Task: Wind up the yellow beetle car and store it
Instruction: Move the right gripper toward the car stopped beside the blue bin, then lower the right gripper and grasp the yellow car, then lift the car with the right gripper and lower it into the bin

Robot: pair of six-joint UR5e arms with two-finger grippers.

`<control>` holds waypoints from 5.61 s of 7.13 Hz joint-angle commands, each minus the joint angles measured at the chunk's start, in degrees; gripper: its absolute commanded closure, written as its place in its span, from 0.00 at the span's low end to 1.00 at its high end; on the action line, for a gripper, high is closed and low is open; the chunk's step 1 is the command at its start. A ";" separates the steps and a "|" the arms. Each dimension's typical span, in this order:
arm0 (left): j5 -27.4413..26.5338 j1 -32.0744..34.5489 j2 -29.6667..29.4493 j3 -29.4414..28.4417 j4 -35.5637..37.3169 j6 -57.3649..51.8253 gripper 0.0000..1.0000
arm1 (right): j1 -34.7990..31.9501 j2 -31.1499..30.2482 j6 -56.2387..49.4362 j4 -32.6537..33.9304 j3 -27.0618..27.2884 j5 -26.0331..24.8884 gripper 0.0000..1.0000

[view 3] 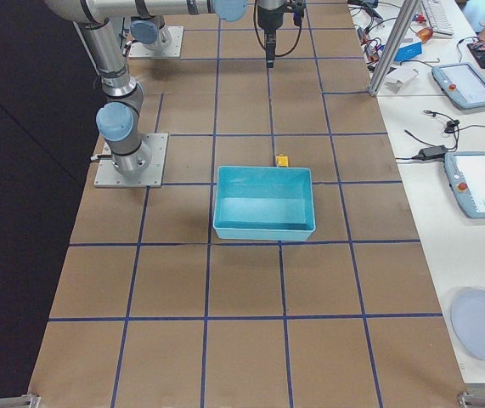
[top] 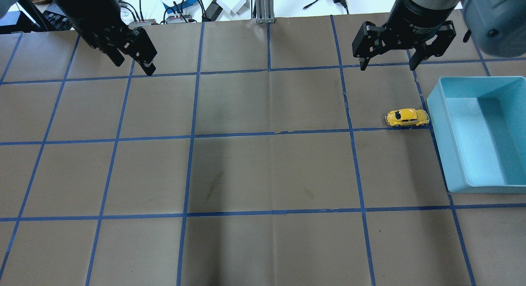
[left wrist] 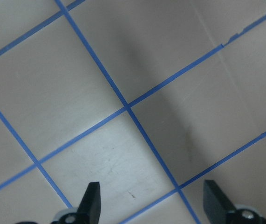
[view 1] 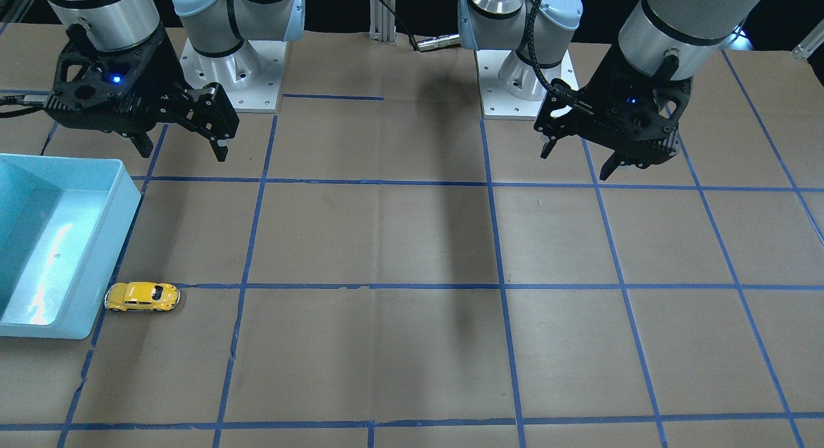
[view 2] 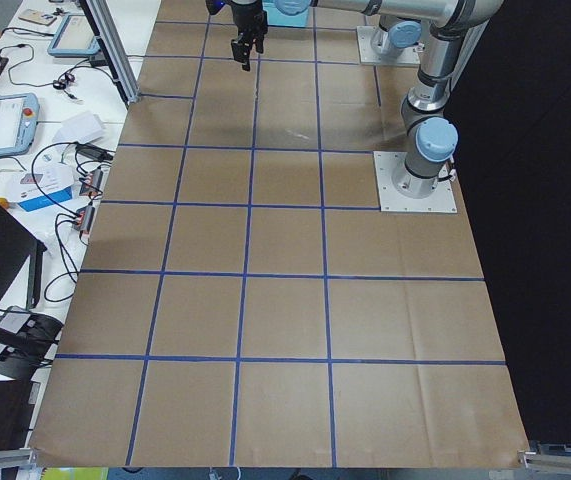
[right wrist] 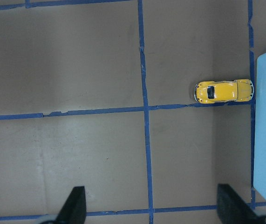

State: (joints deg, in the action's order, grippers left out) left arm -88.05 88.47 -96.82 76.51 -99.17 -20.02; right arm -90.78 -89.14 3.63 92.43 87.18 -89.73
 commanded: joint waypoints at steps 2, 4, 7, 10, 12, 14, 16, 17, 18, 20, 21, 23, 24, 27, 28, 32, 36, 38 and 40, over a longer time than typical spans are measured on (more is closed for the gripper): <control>-3.00 0.21 0.83 1.61 0.29 13.07 0.19 | 0.16 0.02 -0.28 0.03 0.09 -0.09 0.00; -6.06 0.03 1.54 3.20 2.82 13.17 0.19 | 1.73 0.28 -7.78 -0.40 0.35 -0.35 0.00; -5.38 -0.32 1.55 3.56 2.67 13.08 0.19 | 9.72 2.28 -31.58 -0.32 -0.87 -2.20 0.00; -5.38 -0.41 3.13 4.52 2.49 13.08 0.13 | 15.17 11.05 -50.62 6.92 2.01 -3.00 0.00; -5.38 -0.23 3.30 5.23 2.49 13.08 0.02 | 16.42 16.87 -53.35 9.86 1.94 -3.69 0.00; -5.38 -0.23 3.48 5.32 2.49 13.08 0.00 | 16.51 18.12 -60.83 16.02 3.42 -2.90 0.00; -1.98 -1.19 3.66 5.23 2.49 11.95 0.00 | 16.68 18.47 -61.72 18.20 7.20 -2.82 0.00; -0.82 -1.81 3.74 4.88 2.75 11.94 0.00 | 16.60 18.82 -64.77 22.05 8.60 -2.73 0.00; -1.42 -1.72 4.18 4.96 2.49 12.28 0.00 | 16.60 18.91 -69.76 22.79 9.05 -2.73 0.00; -1.42 -1.72 4.80 5.14 3.01 15.25 0.00 | 16.60 19.09 -86.77 23.14 9.23 -2.46 0.00; -0.64 -1.81 4.71 4.79 2.49 21.45 0.00 | 16.60 19.26 -93.99 25.76 9.32 -2.99 0.03; -1.16 -1.90 4.71 4.17 2.49 22.92 0.00 | 16.07 23.02 -101.21 27.27 10.28 -2.90 0.04; -1.25 -1.81 4.80 4.26 2.49 22.75 0.00 | 16.07 22.69 -104.75 30.06 13.68 -2.99 0.04; -1.25 -1.81 5.15 4.79 2.49 22.57 0.00 | 16.16 23.92 -106.27 37.82 17.06 -2.99 0.07; -1.25 -1.81 5.15 4.88 2.49 22.66 0.00 | 16.16 24.18 -106.20 38.00 18.19 -2.90 0.10; -1.07 -1.64 5.32 4.96 2.05 22.66 0.00 | 16.07 23.66 -105.15 37.65 18.29 -2.29 0.95; -1.07 -1.37 5.94 5.23 1.61 22.75 0.00 | 16.06 19.09 -92.25 20.74 3.05 5.18 0.95; -1.07 -1.37 5.85 5.14 1.61 22.75 0.00 | 24.45 18.12 -83.16 19.20 2.37 5.18 0.95; -0.98 -1.37 5.85 5.14 1.70 22.75 0.00 | 32.90 15.50 -65.96 20.85 7.79 5.27 0.95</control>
State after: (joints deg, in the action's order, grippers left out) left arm -89.10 87.09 -90.96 81.65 -97.54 2.72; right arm -63.00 -72.22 -73.23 112.39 91.84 -84.51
